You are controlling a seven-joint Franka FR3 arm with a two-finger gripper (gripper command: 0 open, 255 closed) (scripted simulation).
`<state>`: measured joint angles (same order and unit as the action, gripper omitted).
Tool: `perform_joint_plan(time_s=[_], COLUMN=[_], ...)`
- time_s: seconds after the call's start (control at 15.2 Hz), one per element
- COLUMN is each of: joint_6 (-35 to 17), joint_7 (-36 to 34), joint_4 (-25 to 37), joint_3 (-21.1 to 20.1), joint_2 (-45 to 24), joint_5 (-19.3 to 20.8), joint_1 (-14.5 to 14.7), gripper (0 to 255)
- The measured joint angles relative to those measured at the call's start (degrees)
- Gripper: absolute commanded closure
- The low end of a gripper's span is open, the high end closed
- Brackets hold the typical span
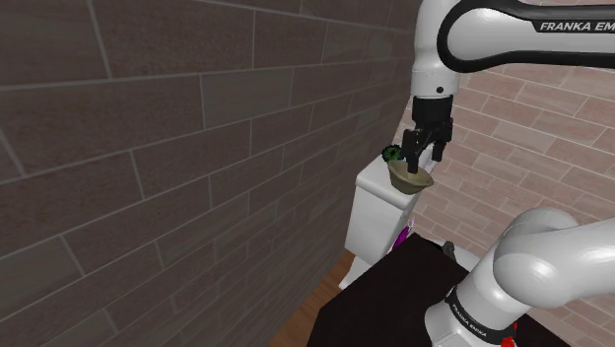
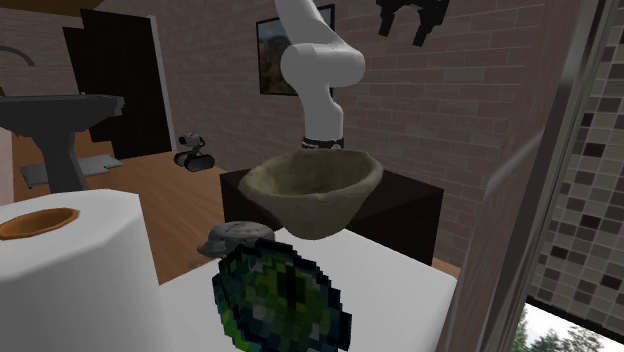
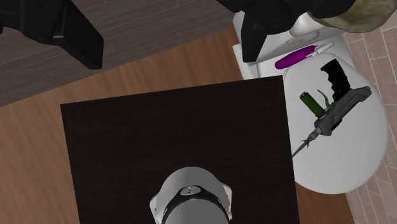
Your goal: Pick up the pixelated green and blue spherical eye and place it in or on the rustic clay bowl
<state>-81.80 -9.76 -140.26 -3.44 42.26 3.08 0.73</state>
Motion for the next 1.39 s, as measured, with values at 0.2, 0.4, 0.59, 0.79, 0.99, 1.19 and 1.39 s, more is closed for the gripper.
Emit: perform_joint_plan(time_s=[0.2,0.4,0.59,0.79,0.99,1.19,1.39], joint_6=[-1.5,-5.7,-10.2,-14.9,-18.8,-22.7,-27.3], joint_7=[1.1,4.3,6.7,9.5,12.1,14.8,17.8], joint_4=[-0.3,-0.4,0.4,1.1,2.7,4.4,7.4], joint_3=[1.1,4.3,7.0,9.9,12.5,15.0,17.8], joint_2=[-0.7,-3.4,-7.5,-11.3,-15.3,-19.3,-25.3], joint_5=[1.1,3.9,6.0,8.0,9.3,10.0,10.1], joint_1=[-0.6,-2.2,-3.5,-4.9,-6.0,-7.0,-7.8], gripper=[0,0,0,0,0,0,0])
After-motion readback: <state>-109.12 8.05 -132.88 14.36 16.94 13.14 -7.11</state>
